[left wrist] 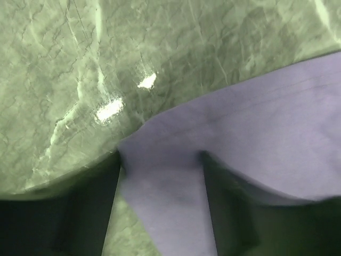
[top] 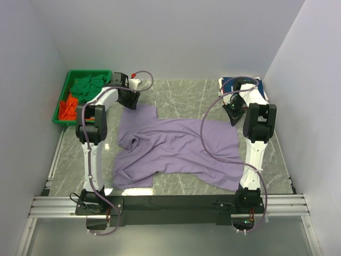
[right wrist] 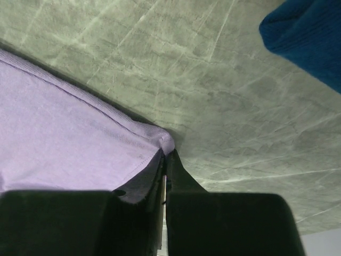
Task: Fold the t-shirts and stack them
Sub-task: Flatten the tshirt out
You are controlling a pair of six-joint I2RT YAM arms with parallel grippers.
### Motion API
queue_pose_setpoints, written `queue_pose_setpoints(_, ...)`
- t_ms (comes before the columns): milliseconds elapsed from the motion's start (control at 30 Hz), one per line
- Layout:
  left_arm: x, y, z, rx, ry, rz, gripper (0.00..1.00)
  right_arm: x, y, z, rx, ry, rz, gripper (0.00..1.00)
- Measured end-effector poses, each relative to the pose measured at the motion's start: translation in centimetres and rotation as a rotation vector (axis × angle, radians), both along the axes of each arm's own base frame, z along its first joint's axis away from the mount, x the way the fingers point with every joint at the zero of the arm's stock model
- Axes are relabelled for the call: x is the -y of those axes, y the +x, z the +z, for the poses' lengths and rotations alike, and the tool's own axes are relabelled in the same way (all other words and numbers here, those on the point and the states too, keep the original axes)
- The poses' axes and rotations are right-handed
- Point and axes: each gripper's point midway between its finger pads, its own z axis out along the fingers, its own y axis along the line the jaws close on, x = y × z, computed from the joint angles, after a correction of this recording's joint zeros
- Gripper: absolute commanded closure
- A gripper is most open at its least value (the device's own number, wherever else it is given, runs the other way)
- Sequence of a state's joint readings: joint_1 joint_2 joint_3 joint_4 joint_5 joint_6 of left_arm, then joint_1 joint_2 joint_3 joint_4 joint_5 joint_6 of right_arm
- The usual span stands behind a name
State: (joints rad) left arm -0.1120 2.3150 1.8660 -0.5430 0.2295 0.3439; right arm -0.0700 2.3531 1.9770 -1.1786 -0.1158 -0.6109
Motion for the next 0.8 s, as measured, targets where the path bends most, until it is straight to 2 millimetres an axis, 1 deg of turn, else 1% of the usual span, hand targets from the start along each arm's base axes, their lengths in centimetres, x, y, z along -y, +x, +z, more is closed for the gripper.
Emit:
queue_pose_setpoints(67, 0.1, 0.1, 0.0, 0.002, -0.001, 0.008, 0.62, 0.0, 0.0, 0.0, 0.001, 0.002, 0.001, 1.0)
queue_pose_setpoints(100, 0.2, 0.1, 0.0, 0.003, -0.003, 0.014, 0.78, -0.1, 0.0, 0.0, 0.002, 0.005, 0.001, 1.0)
queue_pose_setpoints(167, 0.2, 0.2, 0.1, 0.003, -0.01, 0.028, 0.94, -0.2, 0.1, 0.1, 0.006, 0.012, 0.0, 1.0)
queue_pose_setpoints(200, 0.1, 0.3, 0.1, 0.005, -0.014, 0.034, 0.99, -0.4, 0.2, 0.2, 0.011, 0.02, 0.0, 1.0)
queue_pose_setpoints(300, -0.2, 0.5, 0.4, 0.01, -0.027, 0.054, 1.0, -0.8, 1.1, 1.0, 0.047, 0.045, -0.008, 1.0)
queue_pose_setpoints(333, -0.4, 0.5, 0.7, 0.011, -0.033, 0.065, 0.99, -1.0, 1.9, 1.7, 0.08, 0.054, -0.012, 1.0)
queue_pose_setpoints(400, -0.8, 0.9, 1.7, 0.023, -0.046, 0.083, 0.99, -1.2, 4.0, 3.8, 0.171, 0.066, -0.021, 1.0)
queue_pose_setpoints(433, -1.1, 1.3, 2.8, 0.042, -0.052, 0.092, 1.0, -1.3, 5.3, 5.6, 0.239, 0.076, -0.026, 1.0)
queue_pose_setpoints(467, -1.3, 1.8, 4.4, 0.072, -0.062, 0.101, 0.99, -1.4, 6.1, 7.2, 0.293, 0.082, -0.028, 1.0)
queue_pose_setpoints(500, -1.6, 2.2, 5.8, 0.101, -0.073, 0.111, 0.99, -1.6, 6.9, 9.2, 0.357, 0.092, -0.029, 1.0)
queue_pose_setpoints(533, -1.9, 2.6, 8.0, 0.143, -0.084, 0.12, 1.0, -1.8, 7.4, 11.6, 0.423, 0.1, -0.028, 1.0)
queue_pose_setpoints(567, -2.3, 2.8, 10.6, 0.192, -0.098, 0.127, 0.99, -2.0, 7.7, 14.0, 0.489, 0.109, -0.025, 1.0)
queue_pose_setpoints(633, -2.8, 2.5, 15.8, 0.282, -0.127, 0.139, 1.0, -2.4, 7.6, 18.6, 0.609, 0.125, -0.016, 1.0)
queue_pose_setpoints(700, -3.3, 1.5, 21.9, 0.397, -0.153, 0.146, 0.99, -2.9, 6.3, 23.9, 0.748, 0.14, -0.002, 1.0)
queue_pose_setpoints(733, -3.5, 0.7, 25.3, 0.467, -0.17, 0.15, 0.99, -3.1, 5.6, 26.0, 0.809, 0.145, 0.004, 1.0)
queue_pose_setpoints(767, -3.7, -0.5, 28.6, 0.542, -0.183, 0.153, 0.99, -3.3, 4.4, 28.4, 0.875, 0.149, 0.008, 1.0)
queue_pose_setpoints(800, -3.9, -2.0, 31.4, 0.602, -0.193, 0.154, 0.99, -3.4, 3.3, 30.4, 0.936, 0.15, 0.008, 1.0)
